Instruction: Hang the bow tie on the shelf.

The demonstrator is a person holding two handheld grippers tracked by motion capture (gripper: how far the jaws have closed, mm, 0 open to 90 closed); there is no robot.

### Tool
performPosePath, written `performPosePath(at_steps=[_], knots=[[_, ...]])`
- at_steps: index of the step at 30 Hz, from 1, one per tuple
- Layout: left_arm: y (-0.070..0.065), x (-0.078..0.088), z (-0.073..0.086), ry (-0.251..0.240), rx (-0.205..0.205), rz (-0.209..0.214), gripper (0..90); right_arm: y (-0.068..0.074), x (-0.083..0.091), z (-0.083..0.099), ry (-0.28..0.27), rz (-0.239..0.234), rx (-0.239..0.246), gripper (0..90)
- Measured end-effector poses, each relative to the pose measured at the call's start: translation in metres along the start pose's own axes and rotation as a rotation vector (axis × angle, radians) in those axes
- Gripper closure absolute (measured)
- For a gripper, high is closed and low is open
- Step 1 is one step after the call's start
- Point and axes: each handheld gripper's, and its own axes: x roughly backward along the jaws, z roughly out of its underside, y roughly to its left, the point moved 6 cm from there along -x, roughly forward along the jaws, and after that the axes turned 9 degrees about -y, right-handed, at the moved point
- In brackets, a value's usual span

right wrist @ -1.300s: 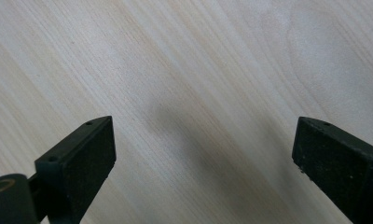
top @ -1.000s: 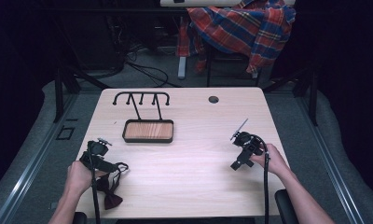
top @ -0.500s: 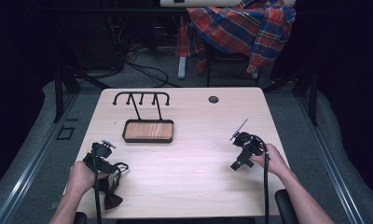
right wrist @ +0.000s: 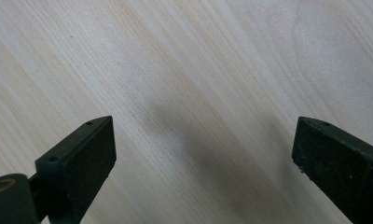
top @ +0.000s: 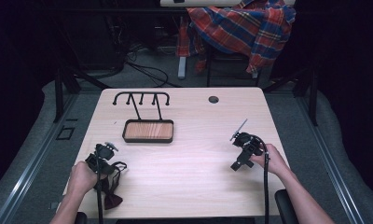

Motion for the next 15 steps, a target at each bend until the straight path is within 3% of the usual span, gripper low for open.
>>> performPosePath(at_steps=[5,15], knots=[[0.0007,0.0001,0.0008,0.008,-0.007,-0.005,86.2,0.0002,-0.0003,0.0001,0.001,0.0,0.002,6.1],[0.0,-0.0004,0.0015,0.019,-0.01,-0.002,88.4,0.0001,-0.0006,0.0003,0.003,0.003,0.004,6.1]])
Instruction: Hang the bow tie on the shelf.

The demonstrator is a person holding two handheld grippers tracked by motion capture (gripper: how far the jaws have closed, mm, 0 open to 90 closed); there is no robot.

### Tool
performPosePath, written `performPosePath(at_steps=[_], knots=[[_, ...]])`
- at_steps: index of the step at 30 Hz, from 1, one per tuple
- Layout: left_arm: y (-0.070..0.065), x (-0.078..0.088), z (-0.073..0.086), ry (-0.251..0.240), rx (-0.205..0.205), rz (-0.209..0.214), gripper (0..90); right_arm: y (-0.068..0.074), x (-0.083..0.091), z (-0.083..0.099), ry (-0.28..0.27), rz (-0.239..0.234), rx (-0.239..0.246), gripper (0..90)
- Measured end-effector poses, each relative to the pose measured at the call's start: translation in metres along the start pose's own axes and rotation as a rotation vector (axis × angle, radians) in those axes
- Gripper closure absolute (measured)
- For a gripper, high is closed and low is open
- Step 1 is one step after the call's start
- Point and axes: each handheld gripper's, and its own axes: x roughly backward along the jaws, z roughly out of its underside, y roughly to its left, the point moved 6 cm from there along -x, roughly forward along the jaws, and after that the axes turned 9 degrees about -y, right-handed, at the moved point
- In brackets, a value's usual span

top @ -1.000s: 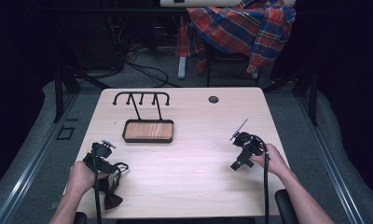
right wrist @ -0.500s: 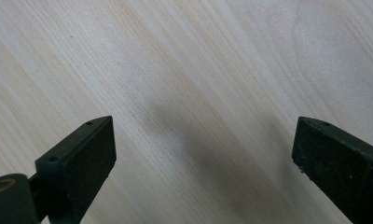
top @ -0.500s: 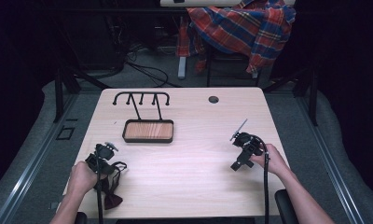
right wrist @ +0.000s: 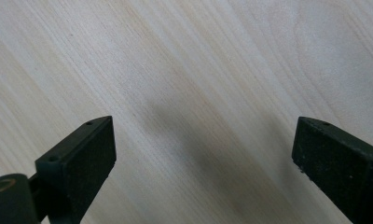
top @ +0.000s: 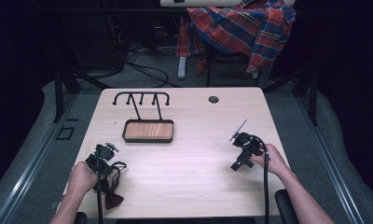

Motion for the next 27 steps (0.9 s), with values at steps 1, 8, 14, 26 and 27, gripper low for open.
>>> performPosePath(at_steps=[1,8,14,26,27], knots=[[0.0,0.001,0.0,-0.009,0.004,-0.005,88.6,0.0,0.0,0.0,-0.001,-0.004,-0.002,6.1],[0.006,0.011,-0.003,-0.071,0.033,-0.014,88.9,0.0,0.0,0.0,-0.001,-0.003,-0.001,6.1],[0.011,0.025,-0.004,-0.134,0.046,-0.042,89.0,0.0,0.0,0.0,-0.001,-0.004,-0.002,6.1],[0.016,0.052,-0.008,-0.262,0.08,-0.093,89.2,0.0,-0.001,0.0,-0.002,-0.006,-0.002,6.1],[0.017,0.058,-0.009,-0.283,0.083,-0.104,89.2,0.0,-0.001,0.0,-0.003,-0.006,-0.002,6.1]])
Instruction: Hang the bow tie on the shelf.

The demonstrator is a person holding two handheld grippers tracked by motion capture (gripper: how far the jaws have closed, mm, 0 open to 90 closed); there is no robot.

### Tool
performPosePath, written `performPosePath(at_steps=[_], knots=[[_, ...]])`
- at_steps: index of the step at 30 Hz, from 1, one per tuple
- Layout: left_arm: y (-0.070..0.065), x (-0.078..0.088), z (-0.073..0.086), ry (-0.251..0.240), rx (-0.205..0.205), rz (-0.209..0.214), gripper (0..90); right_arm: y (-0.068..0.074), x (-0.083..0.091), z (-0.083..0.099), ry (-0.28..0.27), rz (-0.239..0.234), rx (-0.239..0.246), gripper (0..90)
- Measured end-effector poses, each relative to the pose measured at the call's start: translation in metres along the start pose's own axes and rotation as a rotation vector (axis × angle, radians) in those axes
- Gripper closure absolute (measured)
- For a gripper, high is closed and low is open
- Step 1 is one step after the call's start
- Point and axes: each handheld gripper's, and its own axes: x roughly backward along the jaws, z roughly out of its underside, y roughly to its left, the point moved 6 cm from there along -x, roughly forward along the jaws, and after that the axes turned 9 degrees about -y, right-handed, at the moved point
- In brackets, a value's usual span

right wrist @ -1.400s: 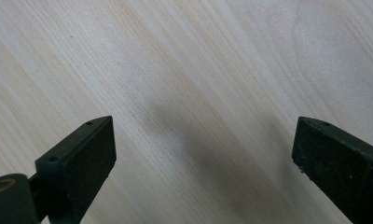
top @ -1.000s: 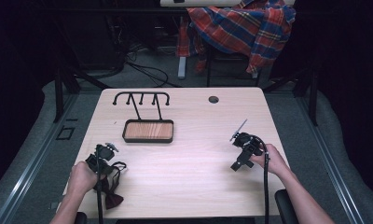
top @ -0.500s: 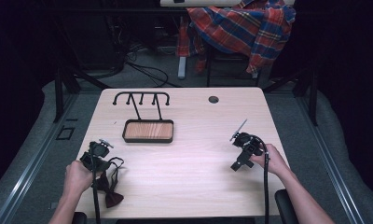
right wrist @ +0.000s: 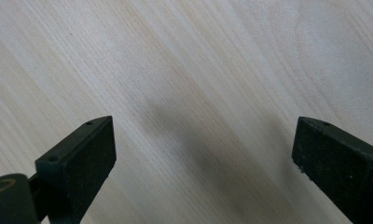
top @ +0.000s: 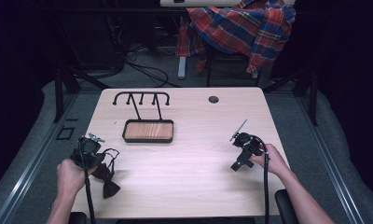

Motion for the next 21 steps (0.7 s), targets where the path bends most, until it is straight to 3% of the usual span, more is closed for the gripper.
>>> performPosePath(at_steps=[21], knots=[[0.008,0.033,-0.022,-0.167,0.035,-0.045,89.3,0.0,0.0,0.0,0.007,0.001,0.0,6.1]])
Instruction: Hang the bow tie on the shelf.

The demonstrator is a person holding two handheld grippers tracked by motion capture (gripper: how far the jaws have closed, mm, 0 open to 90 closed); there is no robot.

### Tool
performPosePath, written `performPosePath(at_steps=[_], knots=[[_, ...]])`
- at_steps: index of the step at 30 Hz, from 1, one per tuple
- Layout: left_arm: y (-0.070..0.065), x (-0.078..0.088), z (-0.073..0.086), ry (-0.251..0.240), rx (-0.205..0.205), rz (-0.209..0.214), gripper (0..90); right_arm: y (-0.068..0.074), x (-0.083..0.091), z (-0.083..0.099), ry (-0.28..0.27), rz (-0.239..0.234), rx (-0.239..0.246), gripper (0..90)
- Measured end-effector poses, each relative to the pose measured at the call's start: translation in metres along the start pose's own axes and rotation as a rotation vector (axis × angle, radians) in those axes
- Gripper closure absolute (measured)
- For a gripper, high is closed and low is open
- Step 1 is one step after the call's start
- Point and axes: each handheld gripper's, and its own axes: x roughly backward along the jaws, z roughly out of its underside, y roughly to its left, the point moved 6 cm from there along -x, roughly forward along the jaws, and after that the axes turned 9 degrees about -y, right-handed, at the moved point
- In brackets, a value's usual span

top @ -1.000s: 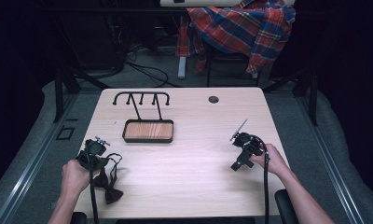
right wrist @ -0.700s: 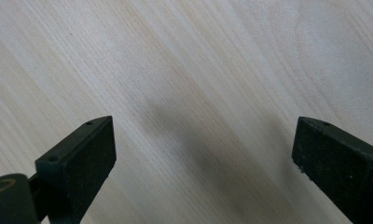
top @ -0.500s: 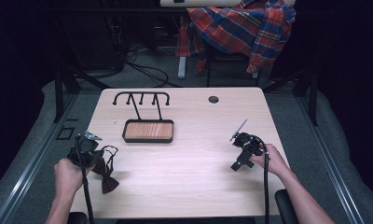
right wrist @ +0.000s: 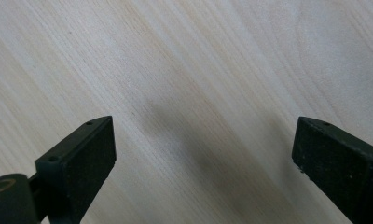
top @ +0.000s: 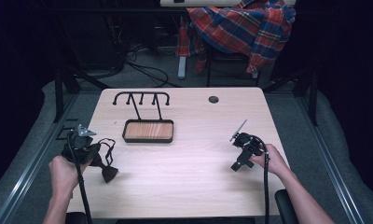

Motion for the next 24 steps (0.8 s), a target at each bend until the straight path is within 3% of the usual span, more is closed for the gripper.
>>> performPosePath(at_steps=[11,24], knots=[[0.002,0.002,-0.02,-0.062,0.005,0.01,89.3,-0.001,0.001,0.0,0.007,0.009,0.001,6.1],[0.006,-0.001,-0.034,-0.089,0.013,0.017,89.2,-0.001,0.001,0.001,0.007,0.008,-0.002,6.1]])
